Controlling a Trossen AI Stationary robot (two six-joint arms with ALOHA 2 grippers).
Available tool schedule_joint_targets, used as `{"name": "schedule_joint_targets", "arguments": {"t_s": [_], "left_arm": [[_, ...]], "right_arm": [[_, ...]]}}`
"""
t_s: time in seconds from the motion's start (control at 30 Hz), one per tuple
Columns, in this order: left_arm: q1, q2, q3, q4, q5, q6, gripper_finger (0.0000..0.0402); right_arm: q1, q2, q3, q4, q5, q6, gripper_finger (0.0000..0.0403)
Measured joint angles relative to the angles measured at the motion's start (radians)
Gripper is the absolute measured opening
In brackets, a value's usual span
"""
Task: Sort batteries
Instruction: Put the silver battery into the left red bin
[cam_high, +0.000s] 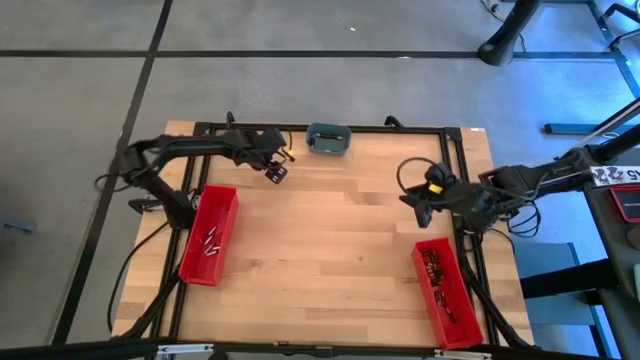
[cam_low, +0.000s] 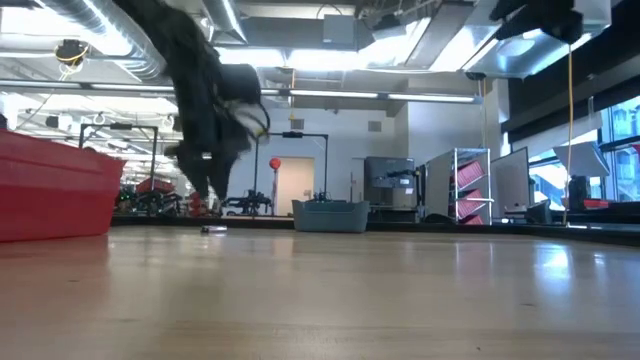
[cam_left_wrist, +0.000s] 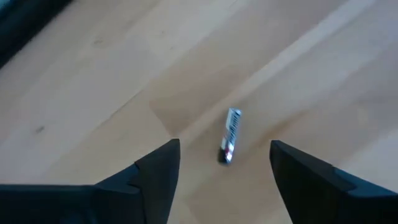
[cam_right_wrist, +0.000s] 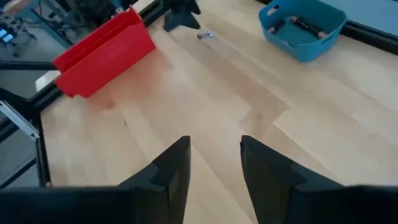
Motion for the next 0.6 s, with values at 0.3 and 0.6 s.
{"name": "schedule_joint_targets", "arguments": {"t_s": [0.3,0.6], "left_arm": [[0.058,0.199,0.002,0.098,0.048,0.083,0.0161],[0.058,0.226,0.003,0.093,0.082,0.103,0.0022]], "right_arm": [[-0.158,0.001,0.0,0.064,-0.146,-0.127,0.0143],[-0.182,0.001,0.0,0.064,-0.12,-0.155,0.0143]]}}
